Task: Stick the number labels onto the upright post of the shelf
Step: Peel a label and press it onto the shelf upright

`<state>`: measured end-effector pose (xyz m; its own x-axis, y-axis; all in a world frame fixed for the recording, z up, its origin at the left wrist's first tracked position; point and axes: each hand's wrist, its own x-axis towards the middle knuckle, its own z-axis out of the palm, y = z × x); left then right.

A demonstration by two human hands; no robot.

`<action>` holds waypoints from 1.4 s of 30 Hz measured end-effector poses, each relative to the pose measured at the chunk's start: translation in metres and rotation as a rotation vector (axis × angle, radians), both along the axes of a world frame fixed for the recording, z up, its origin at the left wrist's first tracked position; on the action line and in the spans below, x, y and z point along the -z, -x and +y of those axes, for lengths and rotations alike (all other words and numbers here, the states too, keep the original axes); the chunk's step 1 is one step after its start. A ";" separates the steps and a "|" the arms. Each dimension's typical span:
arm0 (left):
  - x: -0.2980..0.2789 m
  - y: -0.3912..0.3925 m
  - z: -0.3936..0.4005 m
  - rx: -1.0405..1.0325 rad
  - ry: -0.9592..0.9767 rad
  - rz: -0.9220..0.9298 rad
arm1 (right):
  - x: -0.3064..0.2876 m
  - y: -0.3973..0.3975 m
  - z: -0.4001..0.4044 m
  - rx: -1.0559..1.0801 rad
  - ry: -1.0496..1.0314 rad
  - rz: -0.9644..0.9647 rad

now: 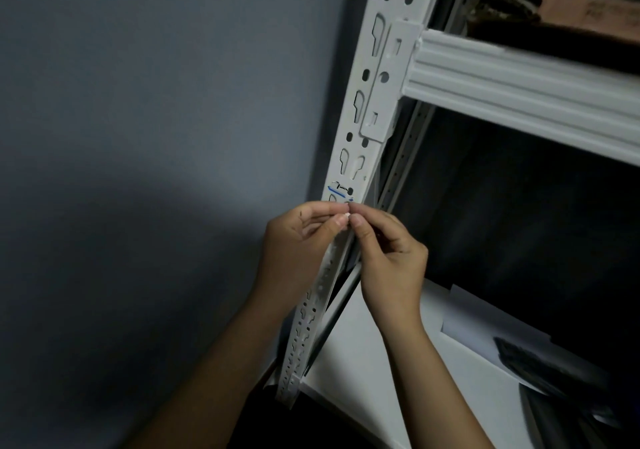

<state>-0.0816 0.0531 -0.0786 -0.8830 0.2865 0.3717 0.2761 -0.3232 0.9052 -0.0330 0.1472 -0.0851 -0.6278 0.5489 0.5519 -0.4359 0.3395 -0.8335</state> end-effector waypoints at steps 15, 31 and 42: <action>-0.002 -0.007 -0.010 -0.158 0.429 0.280 | 0.017 0.000 0.024 0.223 -0.529 -0.026; 0.015 0.018 0.030 -0.709 0.423 0.516 | 0.002 0.026 0.020 -0.134 0.219 0.059; 0.019 0.033 0.018 -0.724 0.562 0.835 | 0.005 0.030 0.022 -0.212 0.325 0.019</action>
<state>-0.1145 0.0712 -0.0979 -0.4561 0.1336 0.8798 0.7880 0.5201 0.3295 -0.0626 0.1694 -0.0903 -0.7371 0.5565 0.3833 -0.4846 -0.0400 -0.8738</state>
